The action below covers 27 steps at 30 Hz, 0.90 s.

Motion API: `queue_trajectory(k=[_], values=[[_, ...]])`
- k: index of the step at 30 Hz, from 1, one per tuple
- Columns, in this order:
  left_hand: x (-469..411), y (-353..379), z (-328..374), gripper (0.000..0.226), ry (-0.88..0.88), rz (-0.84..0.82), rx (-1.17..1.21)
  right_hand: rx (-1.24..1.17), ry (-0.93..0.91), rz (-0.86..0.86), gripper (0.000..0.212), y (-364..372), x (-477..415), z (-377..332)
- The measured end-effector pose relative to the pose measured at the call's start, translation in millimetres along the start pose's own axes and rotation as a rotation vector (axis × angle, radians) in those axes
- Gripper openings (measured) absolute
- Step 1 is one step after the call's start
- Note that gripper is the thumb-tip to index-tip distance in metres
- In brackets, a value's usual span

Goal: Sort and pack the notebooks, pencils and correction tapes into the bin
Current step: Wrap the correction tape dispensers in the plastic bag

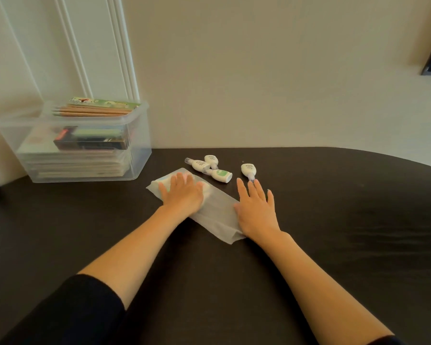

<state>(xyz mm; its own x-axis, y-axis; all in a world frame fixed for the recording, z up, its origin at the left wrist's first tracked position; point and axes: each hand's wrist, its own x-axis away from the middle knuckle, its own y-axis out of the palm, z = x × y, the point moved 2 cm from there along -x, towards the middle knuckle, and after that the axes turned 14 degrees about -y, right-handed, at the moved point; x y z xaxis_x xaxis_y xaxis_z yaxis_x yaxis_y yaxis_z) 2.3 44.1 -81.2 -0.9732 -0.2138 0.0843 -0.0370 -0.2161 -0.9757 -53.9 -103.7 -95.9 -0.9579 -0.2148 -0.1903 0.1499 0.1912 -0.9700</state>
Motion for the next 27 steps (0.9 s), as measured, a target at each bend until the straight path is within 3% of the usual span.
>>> queue_trajectory(k=[3, 6, 10, 13, 15, 18, 21, 23, 27], values=[[12, 6, 8, 0.054, 0.162, 0.077, -0.041, -0.238, 0.007, 0.208, 0.060, -9, 1, -3], [12, 11, 3, 0.056, 0.274, 0.026, -0.149, -0.289, -0.010, 0.063, 0.048, -2, 2, -3], [1, 9, -12, 0.054, 0.230, 0.092, -0.131, -0.138, 0.018, -0.129, 0.054, 13, -3, 3], [-3, 8, -18, 0.068, 0.091, 0.109, 0.005, -0.104, -0.003, -0.126, 0.058, 12, -5, 0], [-1, 6, -23, 0.091, -0.020, 0.106, 0.073, -0.154, 0.016, -0.045, 0.051, 9, -5, 2], [-2, 0, -42, 0.114, -0.105, 0.048, 0.060, -0.252, 0.011, 0.051, 0.014, 0, -4, 4], [-5, -9, -63, 0.121, -0.134, -0.103, 0.059, -0.338, -0.053, -0.086, 0.022, -7, -4, 2], [-7, -12, -67, 0.121, -0.101, -0.120, 0.088, -0.456, -0.061, -0.150, 0.024, -9, -2, 1], [-5, -5, -57, 0.103, -0.077, -0.009, 0.200, -0.693, 0.067, 0.101, 0.018, -5, -8, 6]])
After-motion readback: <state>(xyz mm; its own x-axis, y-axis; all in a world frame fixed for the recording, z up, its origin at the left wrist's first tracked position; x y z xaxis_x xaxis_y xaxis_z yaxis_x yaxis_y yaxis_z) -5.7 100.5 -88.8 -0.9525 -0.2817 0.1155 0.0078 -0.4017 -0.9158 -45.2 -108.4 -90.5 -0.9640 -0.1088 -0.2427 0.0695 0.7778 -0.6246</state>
